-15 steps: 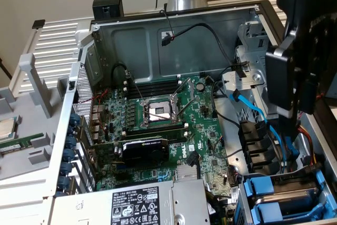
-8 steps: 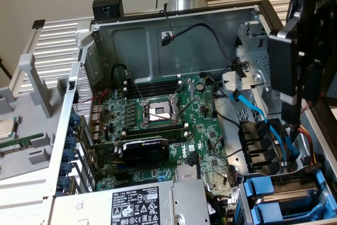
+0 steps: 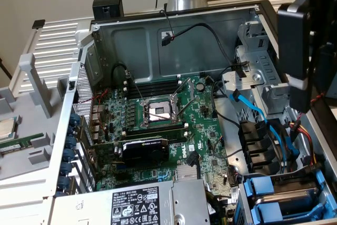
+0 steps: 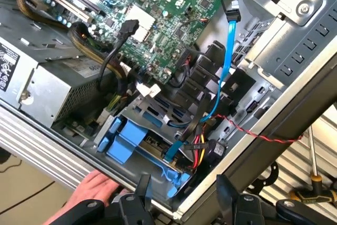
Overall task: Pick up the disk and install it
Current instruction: 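Insert the first disk wire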
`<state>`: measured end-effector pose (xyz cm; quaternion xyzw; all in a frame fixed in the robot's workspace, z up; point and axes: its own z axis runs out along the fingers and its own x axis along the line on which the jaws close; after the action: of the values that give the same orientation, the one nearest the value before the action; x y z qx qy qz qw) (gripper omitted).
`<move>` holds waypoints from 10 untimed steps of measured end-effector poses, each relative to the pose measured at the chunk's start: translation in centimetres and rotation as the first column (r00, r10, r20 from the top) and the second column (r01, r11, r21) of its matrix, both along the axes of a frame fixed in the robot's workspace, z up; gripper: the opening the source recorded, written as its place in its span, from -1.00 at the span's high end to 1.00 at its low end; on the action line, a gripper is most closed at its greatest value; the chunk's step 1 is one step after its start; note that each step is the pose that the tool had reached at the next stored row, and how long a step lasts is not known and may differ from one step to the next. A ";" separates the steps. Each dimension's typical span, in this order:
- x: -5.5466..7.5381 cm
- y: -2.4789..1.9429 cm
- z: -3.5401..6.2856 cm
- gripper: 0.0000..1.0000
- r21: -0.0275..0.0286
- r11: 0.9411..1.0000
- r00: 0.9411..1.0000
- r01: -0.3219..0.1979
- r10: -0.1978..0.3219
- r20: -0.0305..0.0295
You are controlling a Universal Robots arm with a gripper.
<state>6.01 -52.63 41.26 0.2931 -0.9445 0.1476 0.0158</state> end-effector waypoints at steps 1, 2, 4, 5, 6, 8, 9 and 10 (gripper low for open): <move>0.0 -0.20 0.24 -0.22 0.000 1.000 1.000 0.000 0.000 0.000; 0.0 -0.37 0.41 -0.22 0.001 1.000 1.000 0.000 0.000 0.000; 0.0 -0.61 0.55 -0.22 0.003 1.000 1.000 0.000 0.000 0.001; 0.0 -0.71 0.59 -0.22 0.004 1.000 1.000 0.000 0.000 0.001; 0.0 -0.81 0.61 -0.22 0.005 1.000 1.000 0.000 0.000 0.001; 0.0 -0.90 0.62 -0.22 0.007 1.000 1.000 0.000 0.000 0.001; 0.0 -0.90 0.62 -0.22 0.007 1.000 1.000 0.000 0.000 0.001; 0.0 -0.90 0.62 -0.22 0.007 1.000 1.000 0.000 0.000 0.001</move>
<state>5.97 -53.53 41.88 0.2931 -0.9450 0.1444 0.0142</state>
